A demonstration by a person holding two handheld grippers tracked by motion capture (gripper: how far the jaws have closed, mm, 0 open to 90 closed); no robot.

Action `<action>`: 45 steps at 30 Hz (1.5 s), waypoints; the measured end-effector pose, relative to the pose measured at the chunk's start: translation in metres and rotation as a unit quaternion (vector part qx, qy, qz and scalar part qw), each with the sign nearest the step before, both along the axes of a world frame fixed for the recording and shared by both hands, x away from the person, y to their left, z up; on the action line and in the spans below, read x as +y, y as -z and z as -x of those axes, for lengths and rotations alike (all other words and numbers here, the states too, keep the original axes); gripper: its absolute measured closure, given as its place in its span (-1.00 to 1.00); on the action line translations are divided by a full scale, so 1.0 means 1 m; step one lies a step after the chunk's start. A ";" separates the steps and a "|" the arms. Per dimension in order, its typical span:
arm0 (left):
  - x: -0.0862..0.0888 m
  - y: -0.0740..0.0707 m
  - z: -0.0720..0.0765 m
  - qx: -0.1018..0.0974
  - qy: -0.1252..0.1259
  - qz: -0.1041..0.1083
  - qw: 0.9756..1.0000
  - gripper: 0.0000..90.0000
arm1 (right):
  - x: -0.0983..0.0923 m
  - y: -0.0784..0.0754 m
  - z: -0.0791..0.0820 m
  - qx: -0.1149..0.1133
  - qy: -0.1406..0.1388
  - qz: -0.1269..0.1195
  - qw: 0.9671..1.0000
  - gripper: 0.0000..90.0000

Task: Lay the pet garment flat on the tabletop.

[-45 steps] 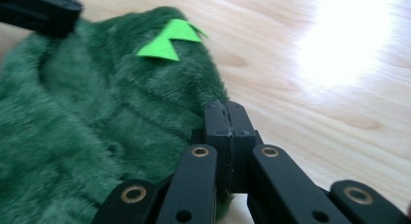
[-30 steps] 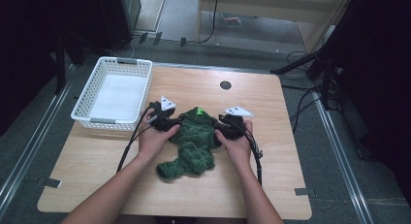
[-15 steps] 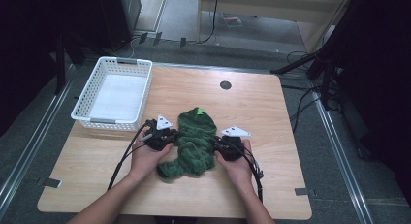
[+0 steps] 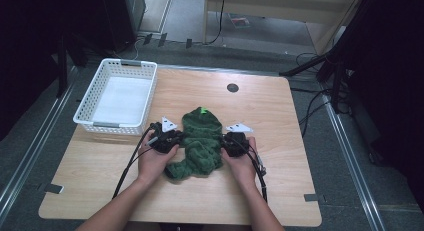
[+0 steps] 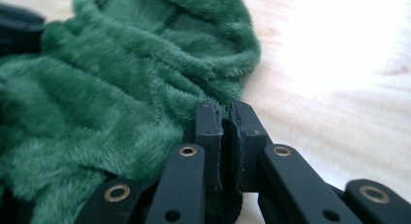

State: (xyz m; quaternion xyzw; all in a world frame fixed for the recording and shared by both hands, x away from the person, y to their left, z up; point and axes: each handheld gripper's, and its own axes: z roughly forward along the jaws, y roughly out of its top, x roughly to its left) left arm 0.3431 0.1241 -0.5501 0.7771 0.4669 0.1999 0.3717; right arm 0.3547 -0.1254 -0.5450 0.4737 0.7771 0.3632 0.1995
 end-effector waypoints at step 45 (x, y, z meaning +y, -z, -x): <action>0.008 -0.001 0.000 0.000 -0.001 0.040 0.999 0.28 | -0.080 -0.023 0.141 -0.042 0.074 -0.072 0.994 0.20</action>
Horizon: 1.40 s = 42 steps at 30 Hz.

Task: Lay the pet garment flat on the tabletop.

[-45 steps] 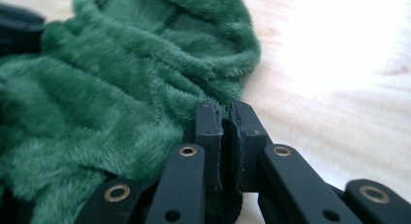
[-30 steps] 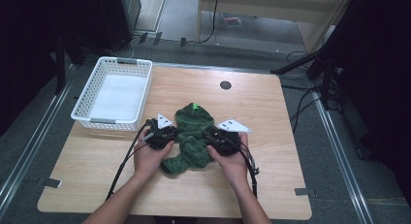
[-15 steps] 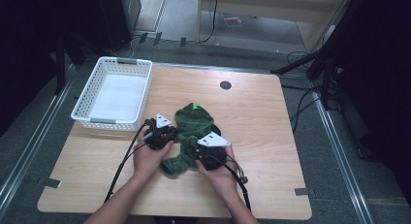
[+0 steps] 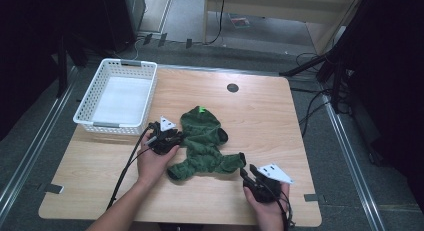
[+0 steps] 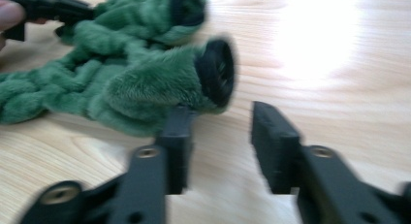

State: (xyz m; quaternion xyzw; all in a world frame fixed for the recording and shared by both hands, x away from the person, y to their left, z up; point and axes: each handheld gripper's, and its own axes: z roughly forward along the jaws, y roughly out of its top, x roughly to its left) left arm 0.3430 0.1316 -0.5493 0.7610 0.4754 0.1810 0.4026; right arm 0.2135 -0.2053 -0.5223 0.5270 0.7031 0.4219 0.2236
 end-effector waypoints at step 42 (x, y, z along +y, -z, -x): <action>-0.018 0.003 0.055 0.031 0.096 0.041 0.994 0.61 | 0.061 -0.044 -0.114 -0.011 -0.071 -0.019 0.997 0.26</action>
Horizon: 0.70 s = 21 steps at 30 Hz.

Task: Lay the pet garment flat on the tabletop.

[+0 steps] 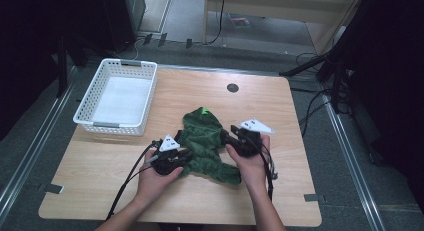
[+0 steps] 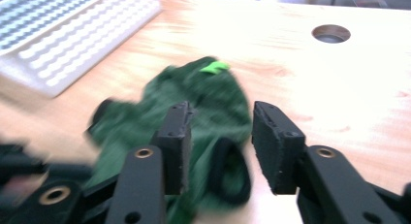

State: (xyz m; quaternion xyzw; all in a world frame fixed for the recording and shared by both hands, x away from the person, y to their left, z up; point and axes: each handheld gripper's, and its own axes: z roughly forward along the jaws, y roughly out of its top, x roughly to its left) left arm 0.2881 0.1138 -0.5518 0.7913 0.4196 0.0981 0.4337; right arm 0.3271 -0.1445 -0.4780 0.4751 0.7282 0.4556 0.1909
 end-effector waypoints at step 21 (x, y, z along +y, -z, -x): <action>-0.001 0.000 0.003 -0.013 -0.002 -0.005 1.000 0.87 | 0.036 0.054 -0.107 0.097 0.034 0.140 0.985 1.00</action>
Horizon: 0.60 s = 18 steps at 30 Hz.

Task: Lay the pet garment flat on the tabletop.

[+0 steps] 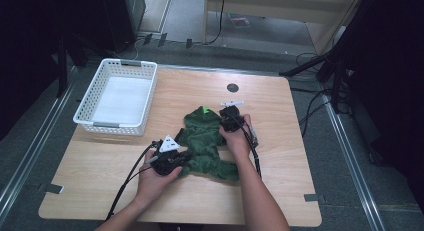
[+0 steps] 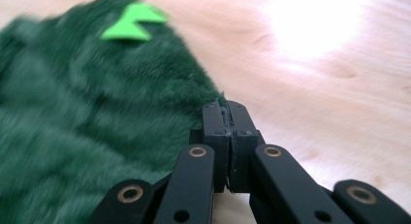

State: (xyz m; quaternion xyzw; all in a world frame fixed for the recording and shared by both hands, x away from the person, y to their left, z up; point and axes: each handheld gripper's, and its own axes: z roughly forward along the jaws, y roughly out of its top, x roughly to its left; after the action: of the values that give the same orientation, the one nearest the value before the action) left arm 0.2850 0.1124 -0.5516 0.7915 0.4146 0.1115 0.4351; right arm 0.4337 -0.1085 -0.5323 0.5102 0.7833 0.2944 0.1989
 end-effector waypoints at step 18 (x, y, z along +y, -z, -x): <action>0.004 -0.001 -0.001 -0.004 -0.019 0.024 1.000 0.25 | -0.017 -0.027 0.019 -0.038 -0.044 -0.099 0.993 0.28</action>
State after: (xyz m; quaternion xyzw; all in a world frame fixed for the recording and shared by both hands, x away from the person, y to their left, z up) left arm 0.2858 0.1161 -0.5511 0.7722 0.4304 0.1126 0.4536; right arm 0.4148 -0.1255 -0.5056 0.4809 0.7636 0.3983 0.1643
